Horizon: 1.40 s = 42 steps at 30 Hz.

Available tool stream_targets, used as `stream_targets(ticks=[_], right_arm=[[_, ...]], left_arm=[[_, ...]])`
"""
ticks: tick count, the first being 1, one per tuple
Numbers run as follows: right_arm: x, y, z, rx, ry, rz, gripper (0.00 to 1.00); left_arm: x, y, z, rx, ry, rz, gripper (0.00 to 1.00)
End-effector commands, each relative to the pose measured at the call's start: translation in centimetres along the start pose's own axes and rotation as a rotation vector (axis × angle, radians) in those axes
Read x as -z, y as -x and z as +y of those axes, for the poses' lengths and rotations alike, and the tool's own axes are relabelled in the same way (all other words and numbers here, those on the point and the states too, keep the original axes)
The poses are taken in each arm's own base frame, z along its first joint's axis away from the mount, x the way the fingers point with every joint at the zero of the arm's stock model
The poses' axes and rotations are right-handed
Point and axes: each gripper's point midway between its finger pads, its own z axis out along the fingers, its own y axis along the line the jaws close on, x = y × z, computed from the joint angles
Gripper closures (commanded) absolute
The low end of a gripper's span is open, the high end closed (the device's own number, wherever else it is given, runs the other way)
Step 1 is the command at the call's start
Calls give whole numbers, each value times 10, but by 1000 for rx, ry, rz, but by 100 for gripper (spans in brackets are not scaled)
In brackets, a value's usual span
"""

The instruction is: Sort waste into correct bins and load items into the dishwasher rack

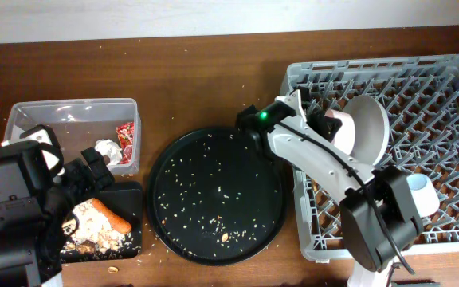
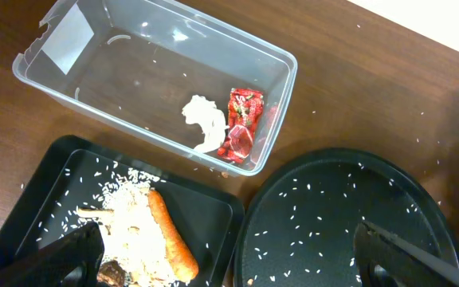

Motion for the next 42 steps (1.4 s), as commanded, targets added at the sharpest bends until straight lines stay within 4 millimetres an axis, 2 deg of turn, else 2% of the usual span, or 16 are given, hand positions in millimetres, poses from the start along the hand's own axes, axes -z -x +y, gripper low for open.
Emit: stream_targets(ticks=[1, 3, 5, 11, 14, 16, 18, 20, 21, 22, 25, 29, 32, 36, 38, 42], right_arm=[[9, -1, 11, 17, 24, -12, 75], [26, -1, 18, 44, 71, -22, 55], [44, 4, 21, 23, 141, -32, 54], [97, 42, 1, -113, 441, -76, 52], [134, 41, -50, -248, 661, -105, 52], [185, 21, -115, -390, 985, -203, 51], [220, -10, -179, -510, 1214, -352, 46], [237, -53, -222, -579, 1357, -462, 16], [240, -71, -233, -586, 1402, -489, 1], [241, -96, -245, -594, 1442, -517, 1], [242, -130, -269, -649, 1497, -600, 1], [224, -151, -290, -735, 1424, -670, 1], [215, -148, -295, -718, 1335, -715, 1], [205, -118, -289, -649, 1147, -779, 1], [206, -108, -277, -584, 1129, -877, 1], [172, -113, -235, -657, 1045, -861, 1]], left_arm=[[2, 2, 4, -11, 16, -12, 1], [2, 2, 4, -11, 16, -12, 1], [2, 2, 4, -11, 16, -12, 1], [2, 2, 4, -11, 16, -12, 1], [2, 2, 4, -11, 16, -12, 1], [2, 2, 4, -11, 16, -12, 1], [2, 2, 4, -11, 16, -12, 1], [2, 2, 4, -11, 16, -12, 1], [2, 2, 4, -10, 16, -12, 1], [2, 2, 4, -11, 16, -12, 1], [2, 2, 4, -11, 16, -12, 1], [2, 2, 4, -11, 16, -11, 1], [2, 2, 4, -11, 16, -11, 1], [2, 2, 4, -11, 16, -12, 1], [2, 2, 4, -11, 16, -11, 1], [2, 2, 4, -11, 16, -11, 1]])
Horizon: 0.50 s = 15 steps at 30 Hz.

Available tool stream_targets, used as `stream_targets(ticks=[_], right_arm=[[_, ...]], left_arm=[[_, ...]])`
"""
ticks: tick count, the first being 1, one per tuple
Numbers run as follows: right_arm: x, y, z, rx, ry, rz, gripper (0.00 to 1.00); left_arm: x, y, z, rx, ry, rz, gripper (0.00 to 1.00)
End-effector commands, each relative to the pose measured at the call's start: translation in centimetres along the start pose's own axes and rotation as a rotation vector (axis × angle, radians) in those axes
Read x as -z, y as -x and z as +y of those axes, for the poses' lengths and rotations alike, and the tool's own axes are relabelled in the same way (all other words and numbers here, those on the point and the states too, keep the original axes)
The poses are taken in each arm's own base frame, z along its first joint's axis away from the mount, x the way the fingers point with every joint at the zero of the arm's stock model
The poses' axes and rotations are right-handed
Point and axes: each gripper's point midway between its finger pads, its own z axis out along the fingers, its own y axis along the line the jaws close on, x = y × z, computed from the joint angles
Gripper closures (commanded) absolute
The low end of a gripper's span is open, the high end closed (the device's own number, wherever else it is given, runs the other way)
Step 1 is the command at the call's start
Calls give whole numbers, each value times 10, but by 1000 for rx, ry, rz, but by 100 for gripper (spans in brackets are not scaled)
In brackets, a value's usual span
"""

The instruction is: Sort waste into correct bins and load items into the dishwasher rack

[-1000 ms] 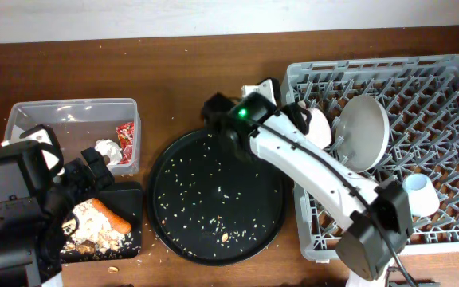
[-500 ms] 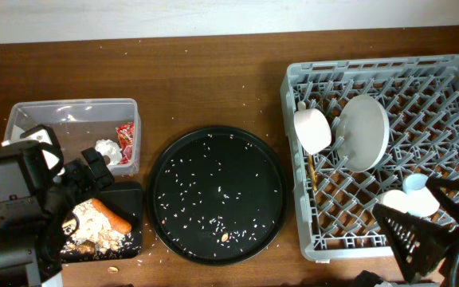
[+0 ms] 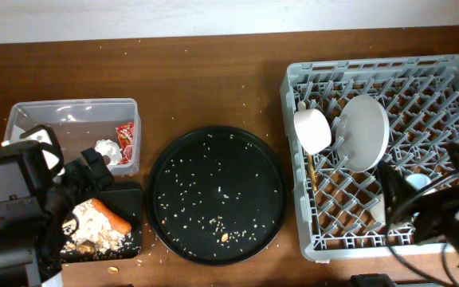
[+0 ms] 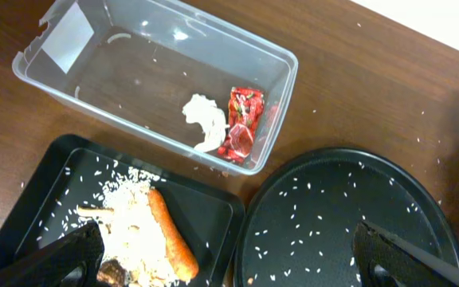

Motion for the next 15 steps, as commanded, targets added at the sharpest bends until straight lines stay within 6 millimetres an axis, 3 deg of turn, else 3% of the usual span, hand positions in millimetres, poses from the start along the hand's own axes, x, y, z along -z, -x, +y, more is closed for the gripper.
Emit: stream_targets(ticks=[1, 3, 6, 9, 13, 15], right_arm=[[-15, -54, 10, 66, 57, -36, 1], [-36, -87, 9, 68, 67, -69, 1], [-73, -153, 14, 77, 124, -104, 1], [-106, -198, 8, 87, 120, -131, 1], [-135, -243, 4, 102, 116, -176, 1], [-145, -252, 2, 112, 113, -205, 1]], left_arm=[[2, 3, 3, -12, 15, -15, 1], [2, 3, 3, -12, 15, -15, 1], [2, 3, 3, -12, 15, -15, 1], [3, 3, 3, -12, 14, -15, 1], [2, 3, 3, -12, 15, -15, 1], [2, 3, 3, -12, 15, -15, 1]])
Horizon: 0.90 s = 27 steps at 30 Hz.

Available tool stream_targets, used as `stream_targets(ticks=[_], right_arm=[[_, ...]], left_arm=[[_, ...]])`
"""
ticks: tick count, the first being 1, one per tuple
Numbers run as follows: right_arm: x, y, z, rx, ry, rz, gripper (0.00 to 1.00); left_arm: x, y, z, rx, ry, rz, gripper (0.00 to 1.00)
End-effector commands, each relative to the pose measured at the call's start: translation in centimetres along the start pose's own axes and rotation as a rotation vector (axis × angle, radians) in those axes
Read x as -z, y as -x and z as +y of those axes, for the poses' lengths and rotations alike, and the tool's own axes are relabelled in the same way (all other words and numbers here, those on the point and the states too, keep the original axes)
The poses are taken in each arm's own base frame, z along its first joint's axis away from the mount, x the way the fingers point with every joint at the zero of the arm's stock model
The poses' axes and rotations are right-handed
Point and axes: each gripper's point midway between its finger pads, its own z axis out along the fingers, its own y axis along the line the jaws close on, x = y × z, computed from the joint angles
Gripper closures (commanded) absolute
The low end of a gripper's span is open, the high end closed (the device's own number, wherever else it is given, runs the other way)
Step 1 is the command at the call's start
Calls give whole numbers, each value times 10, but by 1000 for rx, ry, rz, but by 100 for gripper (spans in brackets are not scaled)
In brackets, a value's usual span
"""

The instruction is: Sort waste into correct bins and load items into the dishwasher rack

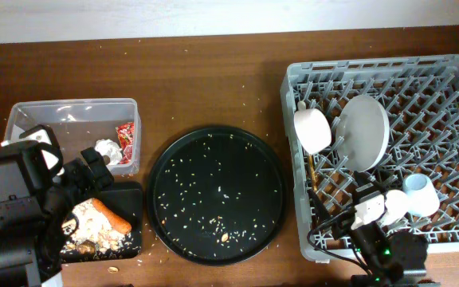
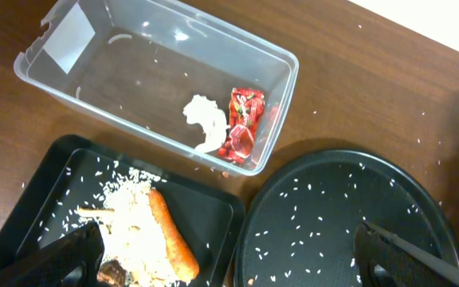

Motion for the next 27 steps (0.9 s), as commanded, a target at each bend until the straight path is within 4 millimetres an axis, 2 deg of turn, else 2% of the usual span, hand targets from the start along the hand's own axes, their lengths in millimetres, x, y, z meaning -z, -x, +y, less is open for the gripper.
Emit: stream_targets(ticks=[1, 5, 15, 18, 20, 23, 25, 27], right_arm=[[-11, -20, -1, 12, 4, -23, 1], [-16, -13, -4, 50, -6, -115, 2], [-16, -13, -4, 49, -6, -113, 1], [-16, -13, -4, 49, -6, -113, 1], [-16, -13, -4, 49, -6, -113, 1], [-16, -13, -4, 49, -6, -113, 1], [-16, -13, -4, 49, -6, -113, 1], [-16, -13, -4, 49, -6, -113, 1]], left_arm=[[2, 2, 3, -14, 13, -13, 1], [2, 2, 3, -14, 13, -13, 1], [2, 2, 3, -14, 13, -13, 1], [12, -3, -10, -55, -33, -28, 1], [26, -10, -25, -112, -93, -56, 1], [37, -12, -16, -182, -28, -150, 1], [36, -16, -30, -195, -120, -277, 1], [26, -23, -39, -179, -210, -413, 1]])
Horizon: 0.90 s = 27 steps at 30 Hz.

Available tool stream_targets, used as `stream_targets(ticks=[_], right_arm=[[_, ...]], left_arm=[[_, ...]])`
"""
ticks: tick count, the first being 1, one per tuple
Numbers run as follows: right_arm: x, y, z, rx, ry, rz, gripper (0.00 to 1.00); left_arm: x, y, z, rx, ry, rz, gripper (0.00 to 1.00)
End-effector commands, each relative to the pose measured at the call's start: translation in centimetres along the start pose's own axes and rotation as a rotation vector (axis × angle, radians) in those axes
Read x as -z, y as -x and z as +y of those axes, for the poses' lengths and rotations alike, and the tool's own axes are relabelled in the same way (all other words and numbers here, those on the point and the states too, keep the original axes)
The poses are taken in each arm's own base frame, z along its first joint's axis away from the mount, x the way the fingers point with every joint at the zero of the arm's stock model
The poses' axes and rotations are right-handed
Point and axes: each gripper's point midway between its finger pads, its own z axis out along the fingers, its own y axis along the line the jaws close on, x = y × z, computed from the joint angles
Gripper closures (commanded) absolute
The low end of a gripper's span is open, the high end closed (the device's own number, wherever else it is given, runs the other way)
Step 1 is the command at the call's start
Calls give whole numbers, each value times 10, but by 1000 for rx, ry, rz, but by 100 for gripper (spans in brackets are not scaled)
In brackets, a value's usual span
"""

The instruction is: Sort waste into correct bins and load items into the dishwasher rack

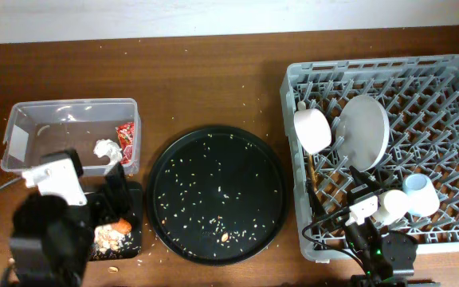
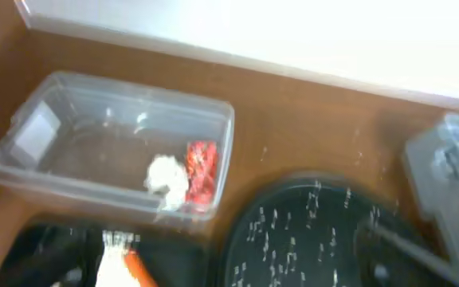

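The grey dish rack (image 1: 373, 68) holds a white plate (image 1: 365, 131), a white cup (image 1: 312, 130) beside it and a pale blue cup (image 1: 421, 194). The clear bin (image 1: 70, 108) (image 2: 118, 88) contains a red wrapper (image 1: 124, 135) (image 2: 200, 171) and a crumpled white tissue (image 1: 104, 149) (image 2: 166, 174). A round black tray (image 1: 217, 194) (image 2: 317, 231) carries scattered rice. My left gripper (image 2: 229, 259) is open over the black food tray (image 1: 134, 239), where a carrot (image 2: 138, 267) lies in rice. The right arm (image 1: 377, 247) is folded at the table's front edge, jaws unclear.
A wooden utensil (image 1: 313, 171) lies in the rack's left part. Rice grains are strewn over the brown table (image 1: 213, 72). The left wrist view is blurred by motion.
My left arm has shifted: its body now sits lower and further right in the overhead view, and the wrist view has tilted up and blurred. The right arm stays folded at the front.
My right gripper was at the white cup beside the plate in the rack. Then the cup stood alone there and the arm was at the rack's right side. Then it was folded at the front edge. The left arm held still over the bins until now.
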Motion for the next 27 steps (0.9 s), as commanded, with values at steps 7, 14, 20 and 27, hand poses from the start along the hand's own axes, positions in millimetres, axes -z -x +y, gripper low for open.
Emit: stream_targets(ticks=[7, 14, 20, 27], right_arm=[[0, -2, 0, 4, 3, -1, 1], [0, -2, 0, 4, 3, -1, 1], [0, -2, 0, 4, 3, -1, 1], [0, -2, 0, 4, 3, -1, 1]], left_arm=[[-47, -102, 0, -66, -139, -259, 1], [-88, -137, 3, -39, -159, -394, 1], [-90, -138, 11, -43, -125, -384, 1], [-90, -138, 11, -43, -125, -384, 1]])
